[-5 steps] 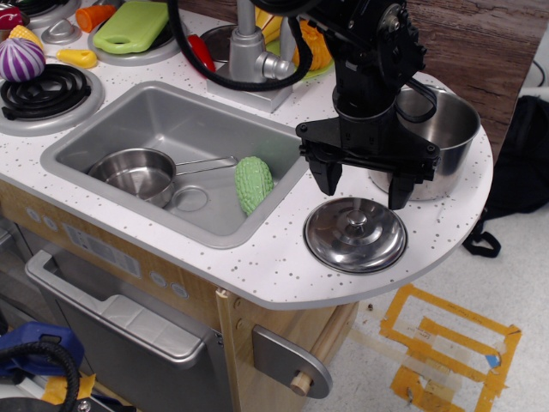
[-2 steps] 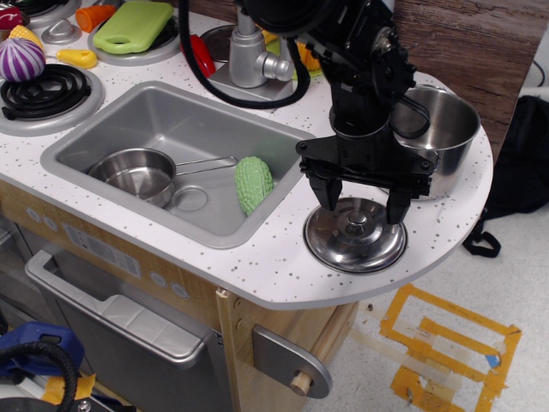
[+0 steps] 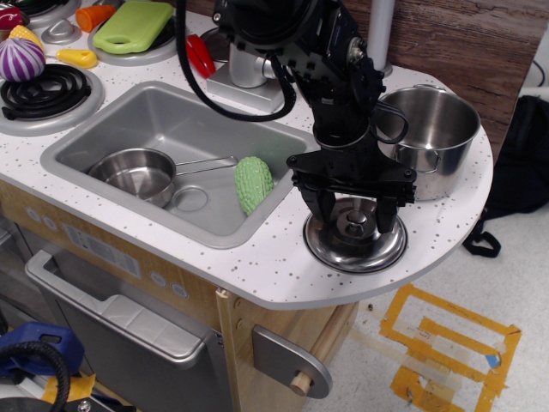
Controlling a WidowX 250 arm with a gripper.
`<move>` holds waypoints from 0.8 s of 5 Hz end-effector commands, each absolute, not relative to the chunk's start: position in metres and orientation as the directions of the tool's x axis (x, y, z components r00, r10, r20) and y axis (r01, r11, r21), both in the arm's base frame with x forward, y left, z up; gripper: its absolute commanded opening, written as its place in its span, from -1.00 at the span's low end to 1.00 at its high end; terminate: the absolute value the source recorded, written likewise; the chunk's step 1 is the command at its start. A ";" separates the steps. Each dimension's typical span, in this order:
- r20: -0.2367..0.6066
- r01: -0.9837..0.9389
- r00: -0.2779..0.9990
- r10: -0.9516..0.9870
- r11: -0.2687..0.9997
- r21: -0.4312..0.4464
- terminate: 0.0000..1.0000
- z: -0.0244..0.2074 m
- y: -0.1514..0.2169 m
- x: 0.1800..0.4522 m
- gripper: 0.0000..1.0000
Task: Put lid on pot or pan
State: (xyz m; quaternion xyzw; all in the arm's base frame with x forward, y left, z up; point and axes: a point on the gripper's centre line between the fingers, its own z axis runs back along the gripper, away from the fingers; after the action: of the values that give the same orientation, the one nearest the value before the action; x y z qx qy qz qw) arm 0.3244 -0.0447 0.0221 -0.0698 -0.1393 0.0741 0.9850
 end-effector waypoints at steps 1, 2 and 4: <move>0.303 -0.134 0.936 0.180 0.977 -0.166 -1.00 0.026 -0.043 0.328 1.00; 0.304 -0.140 0.934 0.186 0.976 -0.165 -1.00 0.023 -0.042 0.329 1.00; 0.305 -0.148 0.932 0.194 0.975 -0.168 -1.00 0.016 -0.042 0.332 -1.00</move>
State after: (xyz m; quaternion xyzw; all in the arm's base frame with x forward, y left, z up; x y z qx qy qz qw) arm 0.3313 -0.0432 0.0139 -0.0689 -0.1609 0.0872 0.9807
